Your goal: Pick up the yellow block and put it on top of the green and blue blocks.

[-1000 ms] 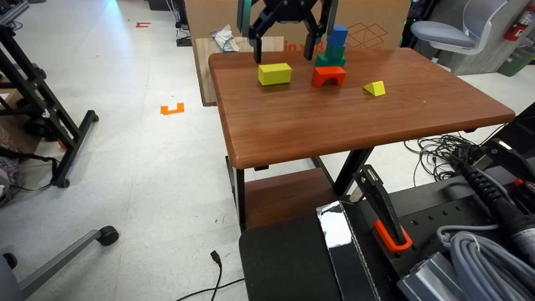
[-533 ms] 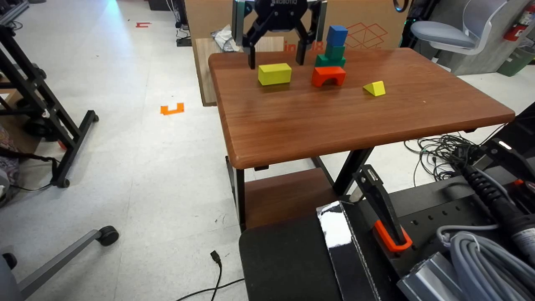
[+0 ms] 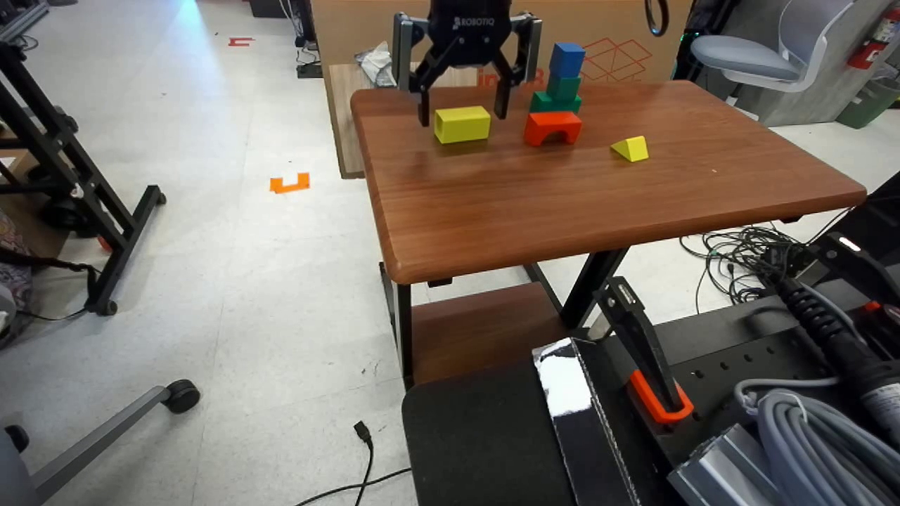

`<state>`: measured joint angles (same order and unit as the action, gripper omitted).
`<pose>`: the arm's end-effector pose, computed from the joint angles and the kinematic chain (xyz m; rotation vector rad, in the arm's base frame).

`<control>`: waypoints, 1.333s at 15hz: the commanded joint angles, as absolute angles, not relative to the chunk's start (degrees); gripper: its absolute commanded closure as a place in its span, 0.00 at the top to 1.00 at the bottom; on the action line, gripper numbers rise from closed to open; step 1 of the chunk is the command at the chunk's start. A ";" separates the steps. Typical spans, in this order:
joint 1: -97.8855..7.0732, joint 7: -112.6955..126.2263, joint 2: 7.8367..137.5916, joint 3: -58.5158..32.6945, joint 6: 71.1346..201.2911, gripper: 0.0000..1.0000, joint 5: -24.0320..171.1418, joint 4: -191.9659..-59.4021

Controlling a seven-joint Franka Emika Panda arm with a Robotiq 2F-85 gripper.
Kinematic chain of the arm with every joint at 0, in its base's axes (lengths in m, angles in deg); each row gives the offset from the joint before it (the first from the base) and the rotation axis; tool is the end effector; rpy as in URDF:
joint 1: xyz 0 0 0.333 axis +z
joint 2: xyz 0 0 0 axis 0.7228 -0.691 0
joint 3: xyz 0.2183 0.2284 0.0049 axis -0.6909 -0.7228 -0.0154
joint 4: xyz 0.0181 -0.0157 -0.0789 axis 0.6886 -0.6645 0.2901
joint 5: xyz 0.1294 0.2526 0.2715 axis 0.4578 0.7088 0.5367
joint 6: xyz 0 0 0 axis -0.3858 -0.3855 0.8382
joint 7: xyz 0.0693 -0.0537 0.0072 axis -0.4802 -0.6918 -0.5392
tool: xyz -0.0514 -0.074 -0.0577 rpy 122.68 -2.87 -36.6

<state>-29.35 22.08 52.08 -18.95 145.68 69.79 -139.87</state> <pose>0.6036 0.2080 0.1686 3.0976 0.1108 0.0349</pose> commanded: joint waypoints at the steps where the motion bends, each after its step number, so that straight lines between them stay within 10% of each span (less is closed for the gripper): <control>1: -28.76 20.86 49.11 -18.15 144.91 1.00 69.38 -135.86; 7: -29.26 18.56 47.75 -18.59 145.11 0.42 69.77 -134.42; 20: -31.54 14.09 62.47 -18.83 144.56 0.42 69.75 -145.43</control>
<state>-29.90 15.50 57.98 -18.70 145.52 69.79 -141.95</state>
